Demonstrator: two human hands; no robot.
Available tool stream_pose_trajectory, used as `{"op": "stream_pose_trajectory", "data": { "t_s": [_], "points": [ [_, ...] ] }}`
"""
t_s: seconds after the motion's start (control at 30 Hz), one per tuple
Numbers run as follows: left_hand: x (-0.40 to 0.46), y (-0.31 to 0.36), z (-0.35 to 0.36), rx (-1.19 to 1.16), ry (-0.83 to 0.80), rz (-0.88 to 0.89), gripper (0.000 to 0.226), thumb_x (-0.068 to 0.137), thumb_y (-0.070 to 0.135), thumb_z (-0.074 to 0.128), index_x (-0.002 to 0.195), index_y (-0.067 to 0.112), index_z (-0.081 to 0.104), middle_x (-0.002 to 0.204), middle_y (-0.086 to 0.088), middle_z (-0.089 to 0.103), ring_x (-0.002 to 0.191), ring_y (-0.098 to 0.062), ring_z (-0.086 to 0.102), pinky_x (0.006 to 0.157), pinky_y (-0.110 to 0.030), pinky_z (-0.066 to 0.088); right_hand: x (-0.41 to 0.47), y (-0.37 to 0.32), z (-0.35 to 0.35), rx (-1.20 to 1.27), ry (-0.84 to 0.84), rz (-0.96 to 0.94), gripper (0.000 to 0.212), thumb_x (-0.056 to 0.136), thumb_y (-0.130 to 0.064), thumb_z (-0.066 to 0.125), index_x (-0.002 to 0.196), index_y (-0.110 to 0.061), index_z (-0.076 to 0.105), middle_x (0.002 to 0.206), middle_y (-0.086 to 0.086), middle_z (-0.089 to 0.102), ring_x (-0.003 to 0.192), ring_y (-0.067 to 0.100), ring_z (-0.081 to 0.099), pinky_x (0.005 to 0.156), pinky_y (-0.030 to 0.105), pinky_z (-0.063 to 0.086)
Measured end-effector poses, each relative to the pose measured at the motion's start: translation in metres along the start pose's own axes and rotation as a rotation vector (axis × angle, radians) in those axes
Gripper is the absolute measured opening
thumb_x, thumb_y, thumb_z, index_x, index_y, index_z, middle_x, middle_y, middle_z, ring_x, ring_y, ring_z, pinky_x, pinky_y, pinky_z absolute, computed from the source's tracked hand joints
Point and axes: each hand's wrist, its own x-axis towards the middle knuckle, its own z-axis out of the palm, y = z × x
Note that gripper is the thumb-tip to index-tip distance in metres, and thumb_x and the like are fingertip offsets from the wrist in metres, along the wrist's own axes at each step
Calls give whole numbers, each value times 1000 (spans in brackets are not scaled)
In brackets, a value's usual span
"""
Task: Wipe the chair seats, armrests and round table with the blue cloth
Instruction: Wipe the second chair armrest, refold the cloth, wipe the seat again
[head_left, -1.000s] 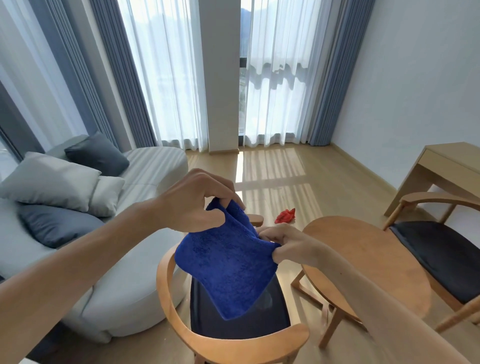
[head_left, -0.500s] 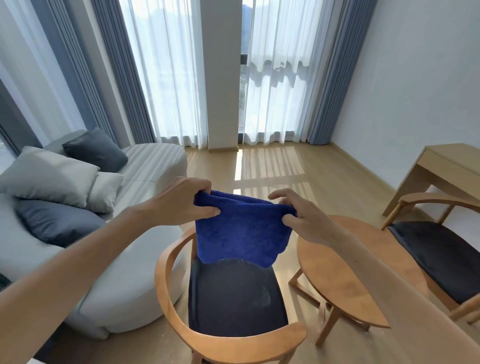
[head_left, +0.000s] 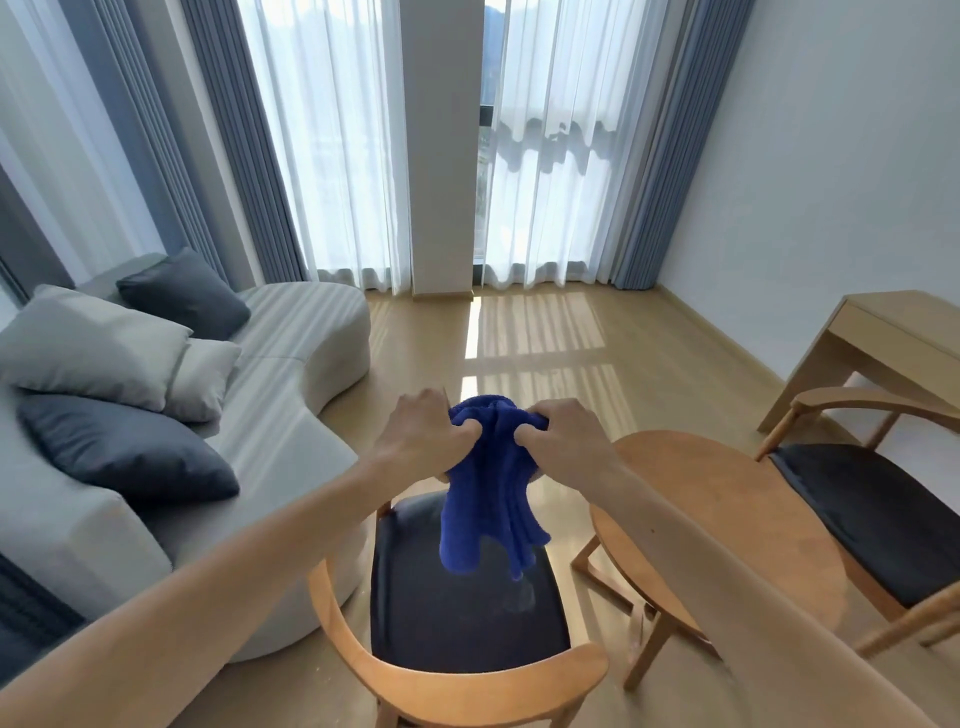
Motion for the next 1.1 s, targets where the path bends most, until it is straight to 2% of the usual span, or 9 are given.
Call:
{"op": "stream_pose_trajectory", "data": {
  "t_s": [0.1, 0.17, 0.23, 0.33, 0.47, 0.57, 0.7, 0.9, 1.1],
  "points": [
    [-5, 19, 4, -349, -213, -210, 23, 86, 28, 57, 92, 5, 59, 73, -15, 73, 65, -27, 73, 75, -37, 60, -1, -1, 0, 111, -82, -8, 8, 87, -15, 57, 83, -12, 65, 78, 5, 66, 76, 23, 66, 64, 26, 53],
    [-4, 22, -1, -560, -322, -273, 20, 89, 12, 50, 92, -3, 63, 80, -21, 71, 81, -37, 72, 78, -39, 60, -4, 5, -7, 191, -202, 3, 14, 87, -25, 64, 92, -13, 67, 89, 8, 70, 85, 24, 68, 75, 35, 55],
    [-6, 21, -4, -657, -400, -215, 16, 89, -5, 47, 96, -5, 61, 83, -24, 68, 83, -39, 70, 78, -39, 60, -6, 12, -12, 202, -267, -27, 23, 81, -30, 74, 99, -16, 67, 90, 2, 71, 84, 15, 68, 74, 27, 54],
    [-6, 16, -3, -528, -379, -64, 20, 85, -10, 55, 101, 1, 62, 91, -21, 70, 83, -30, 71, 77, -37, 60, -6, 22, -17, 189, -138, -69, 31, 78, -13, 76, 106, -15, 64, 93, -1, 69, 87, 15, 66, 75, 24, 53],
    [3, 10, -4, -90, -133, 167, 39, 75, 14, 75, 105, 19, 51, 101, 0, 60, 93, -19, 61, 80, -34, 55, -8, 31, -32, 279, -130, -167, 35, 81, 5, 64, 107, -18, 66, 99, 5, 71, 95, 21, 66, 84, 32, 53],
    [2, 13, 2, -176, -246, 266, 54, 72, 17, 80, 116, 23, 50, 115, 6, 57, 108, -15, 56, 89, -31, 49, -9, 38, -41, 328, -149, -214, 40, 81, 8, 66, 110, -21, 66, 103, 1, 72, 99, 15, 66, 88, 30, 54],
    [1, 22, 12, -227, -213, 326, 38, 64, 27, 77, 97, 18, 62, 93, 1, 65, 89, -20, 61, 86, -44, 53, -13, 55, -46, 510, -154, -183, 46, 80, 2, 73, 118, -19, 59, 108, 4, 70, 101, 17, 67, 85, 29, 54],
    [9, 22, 30, -398, -215, 338, 30, 69, 5, 81, 92, 13, 64, 83, 1, 67, 76, -9, 58, 76, -31, 51, -17, 94, -33, 430, -289, -190, 64, 74, -11, 75, 132, -21, 50, 128, -4, 60, 122, 16, 54, 105, 39, 43],
    [51, -14, 46, -498, -309, 266, 35, 66, 21, 80, 96, 25, 63, 94, 12, 69, 86, -4, 63, 77, -22, 51, 10, 114, -3, 379, -165, -141, 43, 78, -11, 67, 117, -28, 57, 100, -10, 70, 94, 9, 65, 77, 25, 53]
  ]
}}
